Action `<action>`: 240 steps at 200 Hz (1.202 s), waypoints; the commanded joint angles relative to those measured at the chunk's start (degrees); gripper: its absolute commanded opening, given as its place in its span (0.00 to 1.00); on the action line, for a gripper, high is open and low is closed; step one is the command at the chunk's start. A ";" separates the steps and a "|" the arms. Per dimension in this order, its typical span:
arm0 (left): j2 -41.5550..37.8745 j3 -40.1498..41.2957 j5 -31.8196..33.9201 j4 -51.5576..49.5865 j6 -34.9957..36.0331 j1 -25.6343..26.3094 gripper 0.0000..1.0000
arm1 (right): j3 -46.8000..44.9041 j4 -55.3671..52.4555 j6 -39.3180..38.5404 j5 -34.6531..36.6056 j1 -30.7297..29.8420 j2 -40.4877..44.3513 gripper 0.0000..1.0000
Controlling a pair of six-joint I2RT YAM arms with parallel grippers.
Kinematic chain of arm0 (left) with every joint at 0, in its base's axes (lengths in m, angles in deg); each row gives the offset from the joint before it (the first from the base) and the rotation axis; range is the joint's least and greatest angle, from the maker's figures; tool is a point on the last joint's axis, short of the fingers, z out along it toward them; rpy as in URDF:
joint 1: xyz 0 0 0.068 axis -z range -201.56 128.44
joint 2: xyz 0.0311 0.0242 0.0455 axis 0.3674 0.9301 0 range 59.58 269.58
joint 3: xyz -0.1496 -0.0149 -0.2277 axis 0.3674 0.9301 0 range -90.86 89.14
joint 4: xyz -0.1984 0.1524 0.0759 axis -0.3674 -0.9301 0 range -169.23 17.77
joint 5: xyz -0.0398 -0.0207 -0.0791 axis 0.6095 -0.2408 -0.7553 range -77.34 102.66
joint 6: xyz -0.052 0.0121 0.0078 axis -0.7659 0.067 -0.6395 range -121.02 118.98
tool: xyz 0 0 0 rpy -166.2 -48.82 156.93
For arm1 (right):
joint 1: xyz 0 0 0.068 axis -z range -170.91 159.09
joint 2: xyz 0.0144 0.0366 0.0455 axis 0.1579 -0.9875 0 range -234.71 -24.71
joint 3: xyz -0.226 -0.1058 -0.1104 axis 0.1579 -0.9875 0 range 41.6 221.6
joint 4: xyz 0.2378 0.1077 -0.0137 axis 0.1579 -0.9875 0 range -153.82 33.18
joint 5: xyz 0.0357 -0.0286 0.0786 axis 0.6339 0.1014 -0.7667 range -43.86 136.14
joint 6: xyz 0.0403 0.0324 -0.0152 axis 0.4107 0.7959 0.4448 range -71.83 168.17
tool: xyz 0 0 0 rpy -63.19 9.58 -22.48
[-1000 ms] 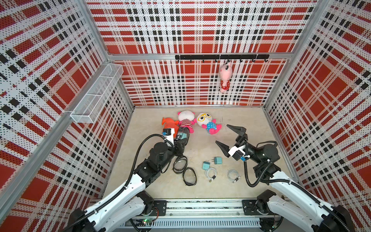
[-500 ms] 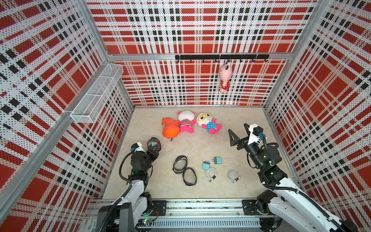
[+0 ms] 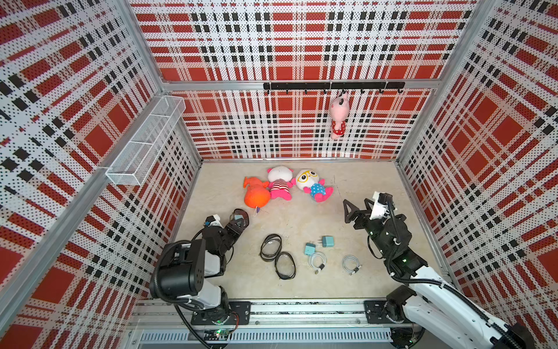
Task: Pack away charging kits
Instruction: Place the storage bag at the center of the board.
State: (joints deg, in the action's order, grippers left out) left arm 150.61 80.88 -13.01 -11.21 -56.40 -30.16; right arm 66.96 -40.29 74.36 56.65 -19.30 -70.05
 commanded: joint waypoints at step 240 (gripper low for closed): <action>-57.88 -5.74 33.77 -59.88 -2.15 -1.16 0.98 | 4.69 -14.98 19.47 5.21 -0.11 5.11 1.00</action>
State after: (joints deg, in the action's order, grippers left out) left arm 102.17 71.33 17.78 -67.95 -60.97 -30.88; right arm 71.33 -53.08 90.80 62.24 -19.30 -64.65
